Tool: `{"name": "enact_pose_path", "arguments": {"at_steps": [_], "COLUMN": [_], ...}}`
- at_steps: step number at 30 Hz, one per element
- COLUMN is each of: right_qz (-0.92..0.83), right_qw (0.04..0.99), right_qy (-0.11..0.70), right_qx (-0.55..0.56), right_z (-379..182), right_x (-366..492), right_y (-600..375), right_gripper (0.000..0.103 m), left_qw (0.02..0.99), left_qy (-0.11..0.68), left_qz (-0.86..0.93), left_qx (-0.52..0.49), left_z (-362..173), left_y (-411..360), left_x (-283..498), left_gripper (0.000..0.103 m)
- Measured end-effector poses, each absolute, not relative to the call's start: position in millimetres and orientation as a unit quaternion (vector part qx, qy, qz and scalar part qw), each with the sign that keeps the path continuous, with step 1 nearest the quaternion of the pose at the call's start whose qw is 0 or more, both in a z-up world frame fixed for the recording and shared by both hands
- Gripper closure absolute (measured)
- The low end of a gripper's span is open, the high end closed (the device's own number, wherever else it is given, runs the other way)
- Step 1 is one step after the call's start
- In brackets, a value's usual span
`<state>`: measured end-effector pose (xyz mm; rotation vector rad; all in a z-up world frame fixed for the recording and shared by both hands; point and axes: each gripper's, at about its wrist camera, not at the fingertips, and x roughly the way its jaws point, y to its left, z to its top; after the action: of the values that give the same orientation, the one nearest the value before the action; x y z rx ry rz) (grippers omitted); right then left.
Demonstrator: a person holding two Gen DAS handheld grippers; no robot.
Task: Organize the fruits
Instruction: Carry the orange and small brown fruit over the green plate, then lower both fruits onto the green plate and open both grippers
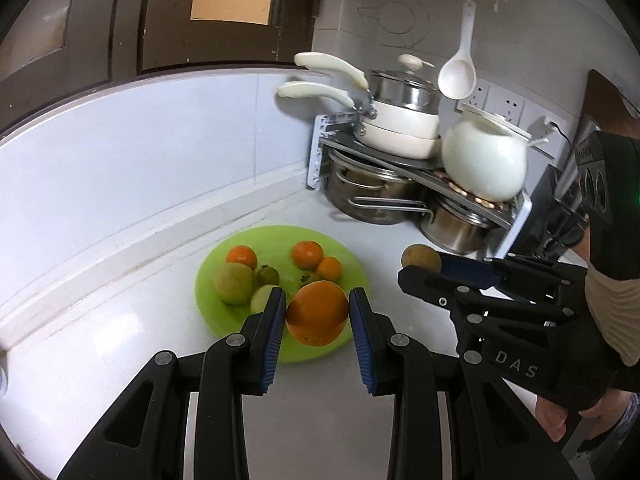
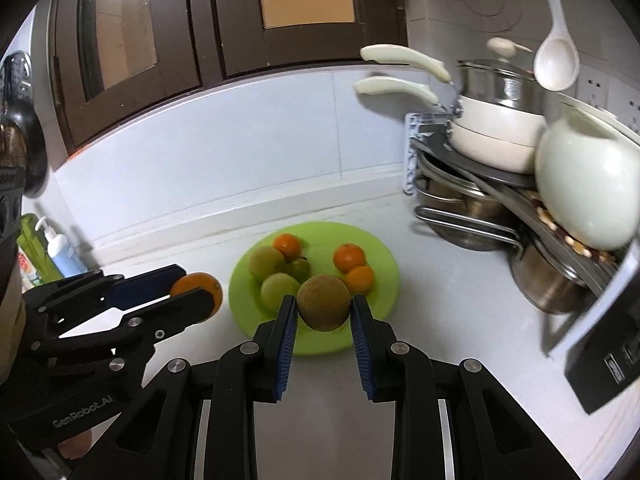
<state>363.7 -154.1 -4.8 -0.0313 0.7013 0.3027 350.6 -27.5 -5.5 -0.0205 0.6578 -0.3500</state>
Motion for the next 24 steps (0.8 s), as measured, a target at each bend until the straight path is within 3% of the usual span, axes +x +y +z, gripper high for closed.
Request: {"name": "enact_pose_path", "arguments": {"at_steps": [24], "right_qz": [0.167], "right_qw": [0.896], "right_qy": [0.411], "right_qx": [-0.014], "right_z": [-45.6], "right_x": [474.9], "right_y": [-133.7], "right_gripper": [0.075], "left_qw": [0.916], "left_qy": [0.371], "left_qz": [-0.149], "left_qx": [0.022], "left_z": [-28.8], "left_y": [-20.6], "left_x": [457.2], "left_gripper": [0.07]}}
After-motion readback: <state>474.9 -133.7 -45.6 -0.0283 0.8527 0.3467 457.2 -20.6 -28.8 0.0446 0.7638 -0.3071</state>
